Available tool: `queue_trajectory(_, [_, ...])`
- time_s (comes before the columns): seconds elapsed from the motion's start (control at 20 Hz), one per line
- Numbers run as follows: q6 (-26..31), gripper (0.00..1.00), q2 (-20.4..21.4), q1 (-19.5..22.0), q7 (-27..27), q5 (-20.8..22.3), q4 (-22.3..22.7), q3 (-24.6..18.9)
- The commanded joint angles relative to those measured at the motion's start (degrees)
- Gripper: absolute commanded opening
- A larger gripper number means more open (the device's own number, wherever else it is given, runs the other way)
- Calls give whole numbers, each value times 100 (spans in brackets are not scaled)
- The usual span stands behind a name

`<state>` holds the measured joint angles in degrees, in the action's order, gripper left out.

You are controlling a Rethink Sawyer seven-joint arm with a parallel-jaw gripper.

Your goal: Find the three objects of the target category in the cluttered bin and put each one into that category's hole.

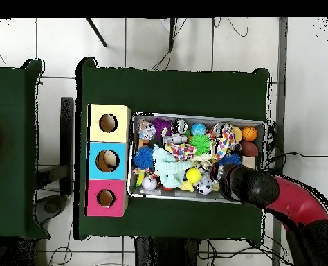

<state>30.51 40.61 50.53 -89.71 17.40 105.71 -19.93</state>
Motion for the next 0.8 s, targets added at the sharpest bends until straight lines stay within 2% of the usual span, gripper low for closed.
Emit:
queue_trajectory(0.05, [-74,100,-322,-212,-442,-174,-503,-244])
queue_trajectory(0.2, [-105,100,-353,-257,-578,-240,-478,-183])
queue_trajectory(0.6, [-832,100,-580,-459,-1223,-269,-306,259])
queue_trajectory(0.75, [-876,100,-385,-752,-1741,-419,-159,750])
queue_trajectory(0.8, [-910,100,-379,-785,-1758,-436,-172,831])
